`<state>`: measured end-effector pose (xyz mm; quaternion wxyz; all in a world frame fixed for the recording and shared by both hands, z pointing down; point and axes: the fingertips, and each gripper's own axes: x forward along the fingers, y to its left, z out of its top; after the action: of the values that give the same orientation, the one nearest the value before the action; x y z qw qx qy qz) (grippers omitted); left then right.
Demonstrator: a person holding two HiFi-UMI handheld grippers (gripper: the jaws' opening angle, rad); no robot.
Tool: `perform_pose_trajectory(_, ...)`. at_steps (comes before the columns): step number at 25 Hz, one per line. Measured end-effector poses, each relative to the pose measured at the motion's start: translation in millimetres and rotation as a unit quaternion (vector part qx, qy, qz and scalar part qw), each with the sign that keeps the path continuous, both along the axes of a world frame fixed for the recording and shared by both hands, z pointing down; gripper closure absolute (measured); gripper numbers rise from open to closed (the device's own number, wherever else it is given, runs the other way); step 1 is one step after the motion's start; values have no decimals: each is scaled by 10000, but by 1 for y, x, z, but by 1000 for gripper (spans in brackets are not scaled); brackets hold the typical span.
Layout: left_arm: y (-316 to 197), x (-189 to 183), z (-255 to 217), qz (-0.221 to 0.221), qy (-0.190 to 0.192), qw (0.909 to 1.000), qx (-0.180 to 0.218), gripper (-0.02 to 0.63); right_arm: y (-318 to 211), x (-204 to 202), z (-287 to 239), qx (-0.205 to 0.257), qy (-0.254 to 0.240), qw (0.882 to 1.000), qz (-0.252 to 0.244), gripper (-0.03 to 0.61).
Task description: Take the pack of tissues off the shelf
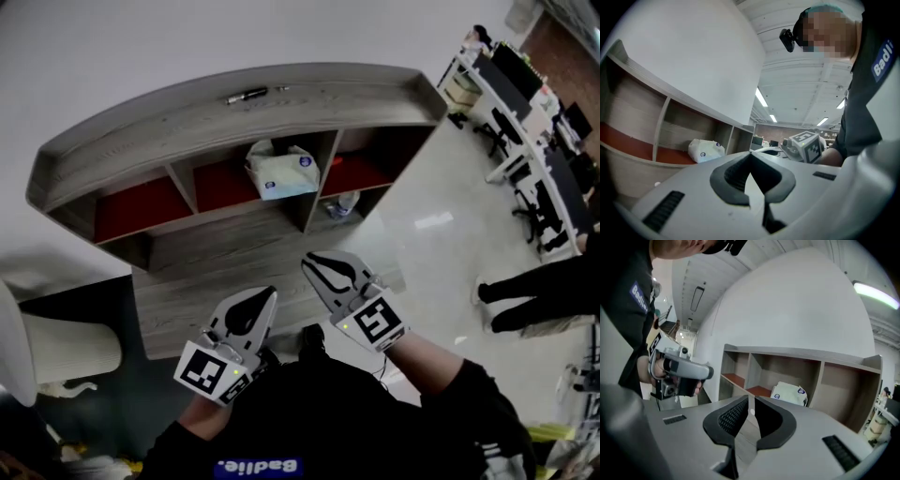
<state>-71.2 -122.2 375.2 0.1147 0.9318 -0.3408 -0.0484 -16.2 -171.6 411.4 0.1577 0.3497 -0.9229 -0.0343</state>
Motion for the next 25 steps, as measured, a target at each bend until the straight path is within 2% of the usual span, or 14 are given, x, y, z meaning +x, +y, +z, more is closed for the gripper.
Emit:
perform_pose_trajectory(2,-7,0,-2,-168,-31,9999,15,615,-16,1,8,51,229,9997,-86,458)
perform_pose_trajectory(5,-16,-2,-1,-413,-29,9991,-26,615,-40,0,18,218,559,9980,-196,408)
perform_pose_trajectory(8,-20,-3,2,-578,-47,9983,-103,615,-58,-2,30,432,954,9940,-323,383)
perform_pose_trajectory(13,-26,-5,5,-732,-40,9972,-118,615,-82,-14,43,785,1702,9804,-607,360)
perform_pose_trajectory(18,-26,-5,7,-765,-58,9970,-130,615,-103,-24,43,1092,2120,9692,-620,350)
perform_pose_trajectory(21,-24,-5,11,-757,-56,9969,-201,615,-118,-26,45,1340,2505,9574,-523,336)
perform_pose_trajectory(25,-25,-7,13,-755,-70,9969,-221,615,-146,-25,50,1662,3170,9331,-345,311)
